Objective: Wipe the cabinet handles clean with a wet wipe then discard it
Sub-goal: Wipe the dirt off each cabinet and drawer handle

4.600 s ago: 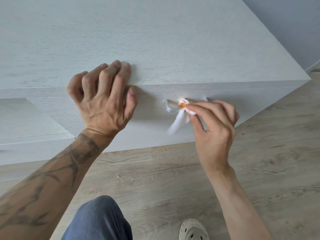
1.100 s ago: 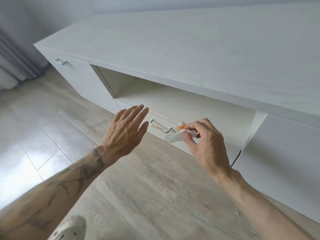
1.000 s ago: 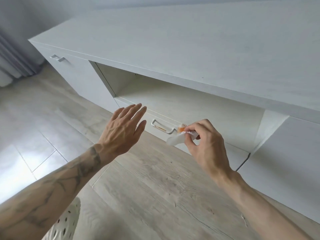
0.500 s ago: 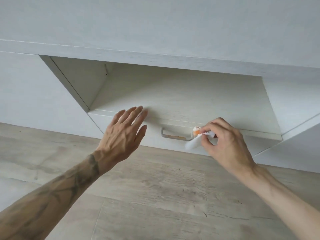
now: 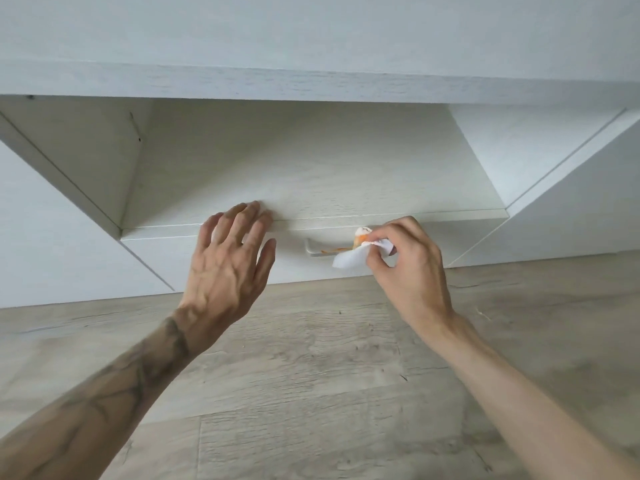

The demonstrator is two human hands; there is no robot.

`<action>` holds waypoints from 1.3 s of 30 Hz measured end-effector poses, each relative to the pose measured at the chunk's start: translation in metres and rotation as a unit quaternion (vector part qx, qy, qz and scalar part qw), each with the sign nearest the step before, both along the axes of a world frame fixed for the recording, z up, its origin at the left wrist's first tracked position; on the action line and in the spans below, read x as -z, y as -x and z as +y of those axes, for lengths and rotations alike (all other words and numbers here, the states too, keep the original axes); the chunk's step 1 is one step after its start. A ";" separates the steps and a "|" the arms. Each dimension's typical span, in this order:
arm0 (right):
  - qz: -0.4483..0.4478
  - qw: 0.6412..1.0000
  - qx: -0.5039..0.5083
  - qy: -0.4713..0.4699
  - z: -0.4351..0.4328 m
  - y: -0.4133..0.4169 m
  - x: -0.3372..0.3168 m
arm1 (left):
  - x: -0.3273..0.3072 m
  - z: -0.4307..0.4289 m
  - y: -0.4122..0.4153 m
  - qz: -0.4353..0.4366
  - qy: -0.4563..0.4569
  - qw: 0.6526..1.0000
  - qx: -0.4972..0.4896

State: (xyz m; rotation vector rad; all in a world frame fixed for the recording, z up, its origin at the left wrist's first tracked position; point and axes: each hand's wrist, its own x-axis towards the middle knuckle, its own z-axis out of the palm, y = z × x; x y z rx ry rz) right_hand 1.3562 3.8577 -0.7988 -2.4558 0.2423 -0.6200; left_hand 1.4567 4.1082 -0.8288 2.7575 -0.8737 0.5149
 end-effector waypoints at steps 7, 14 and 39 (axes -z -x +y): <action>-0.062 0.998 0.021 -0.013 0.006 -0.003 0.035 | 0.024 -0.008 -0.004 -0.067 0.042 0.997 -0.027; -0.106 0.994 -0.014 0.002 -0.005 -0.011 0.049 | 0.043 -0.011 -0.013 -0.110 0.047 0.992 -0.038; -0.129 0.990 -0.039 0.037 -0.009 -0.006 0.058 | 0.076 -0.013 -0.032 -0.191 0.081 0.978 -0.034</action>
